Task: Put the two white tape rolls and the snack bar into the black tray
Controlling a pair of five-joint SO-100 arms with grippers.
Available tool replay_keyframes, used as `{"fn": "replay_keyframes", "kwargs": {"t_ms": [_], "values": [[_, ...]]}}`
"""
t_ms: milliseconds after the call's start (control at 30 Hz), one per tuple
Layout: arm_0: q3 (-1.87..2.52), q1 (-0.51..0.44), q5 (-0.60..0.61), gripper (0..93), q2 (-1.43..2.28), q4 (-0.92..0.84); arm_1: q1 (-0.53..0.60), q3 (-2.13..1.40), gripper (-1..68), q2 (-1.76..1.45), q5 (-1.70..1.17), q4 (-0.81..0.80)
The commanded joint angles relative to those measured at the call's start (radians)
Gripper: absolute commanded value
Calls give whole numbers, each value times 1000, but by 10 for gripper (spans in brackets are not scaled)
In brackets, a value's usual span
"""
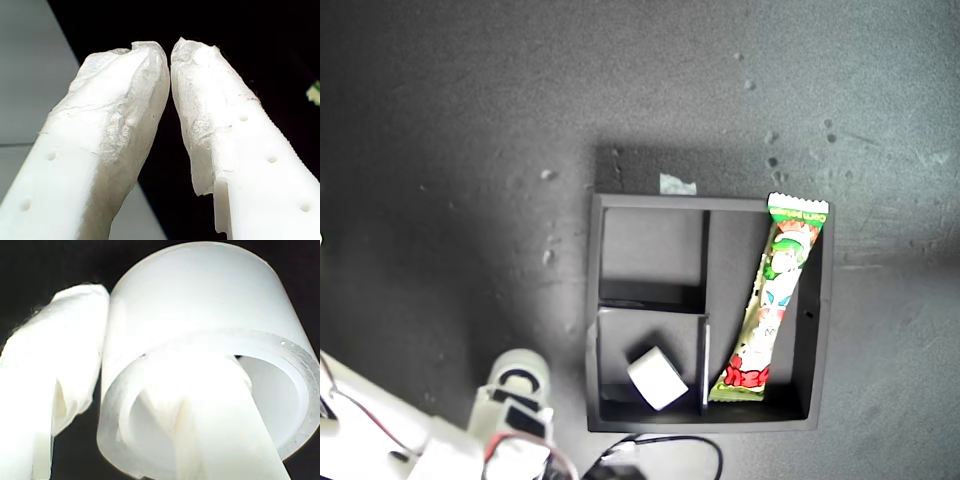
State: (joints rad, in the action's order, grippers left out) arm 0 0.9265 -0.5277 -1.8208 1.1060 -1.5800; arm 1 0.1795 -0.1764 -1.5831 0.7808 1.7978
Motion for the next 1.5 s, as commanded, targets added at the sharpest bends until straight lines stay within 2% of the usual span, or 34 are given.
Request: {"fn": "replay_keyframes", "kwargs": {"t_ms": [0, 133, 233, 467, 767, 1100, 1267, 1467], "values": [[-341, 84, 140, 0, 115, -209, 8, 51, -2, -32, 28, 0], [-615, 176, 316, 0, 103, -249, -8, 25, -2, -32, 71, 0], [-646, 244, 383, 0, 84, -245, -11, -15, -2, -28, 86, 0], [-943, 344, 512, 0, -252, -252, 11, -124, -2, -21, 109, -29], [-914, 394, 482, 0, -430, -255, 54, -229, -2, -21, 101, -97], [-946, 362, 443, 1, -477, -255, 58, -272, -2, -21, 110, -101], [-948, 333, 431, 153, -483, -255, 48, -282, -2, -29, 117, -101], [-930, 316, 431, 184, -433, -256, 31, -285, -2, -31, 115, -98]]}}
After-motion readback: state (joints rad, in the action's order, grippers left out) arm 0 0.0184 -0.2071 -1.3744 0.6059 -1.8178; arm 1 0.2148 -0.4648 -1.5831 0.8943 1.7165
